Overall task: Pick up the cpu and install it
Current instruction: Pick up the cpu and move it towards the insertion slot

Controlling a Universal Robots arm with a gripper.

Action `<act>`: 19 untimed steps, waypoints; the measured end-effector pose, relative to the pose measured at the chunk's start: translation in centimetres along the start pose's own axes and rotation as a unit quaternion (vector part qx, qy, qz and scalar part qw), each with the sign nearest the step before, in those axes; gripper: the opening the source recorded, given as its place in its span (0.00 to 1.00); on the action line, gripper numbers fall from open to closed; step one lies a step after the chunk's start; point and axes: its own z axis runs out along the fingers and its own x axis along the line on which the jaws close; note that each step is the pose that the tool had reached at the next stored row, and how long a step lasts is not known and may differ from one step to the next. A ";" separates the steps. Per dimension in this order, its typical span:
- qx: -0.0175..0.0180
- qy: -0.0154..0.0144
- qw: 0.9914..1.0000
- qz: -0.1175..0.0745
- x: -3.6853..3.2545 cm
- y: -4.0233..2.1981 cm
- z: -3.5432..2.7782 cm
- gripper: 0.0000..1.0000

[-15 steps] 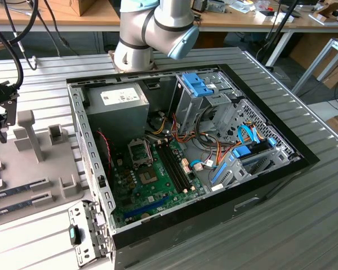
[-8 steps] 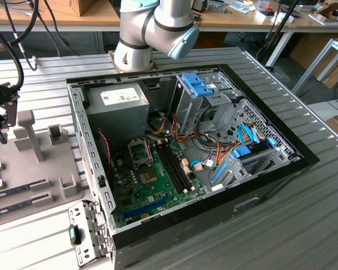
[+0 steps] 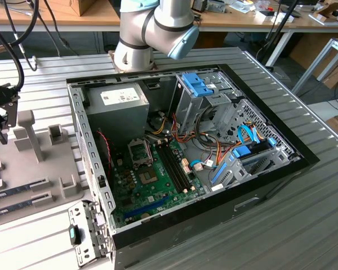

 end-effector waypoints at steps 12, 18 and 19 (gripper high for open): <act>0.000 0.000 1.000 0.000 0.01 -0.02 0.53 0.54; 0.000 0.000 1.000 0.000 0.01 -0.03 0.71 0.54; 0.000 0.000 1.000 0.000 0.01 -0.03 0.72 0.54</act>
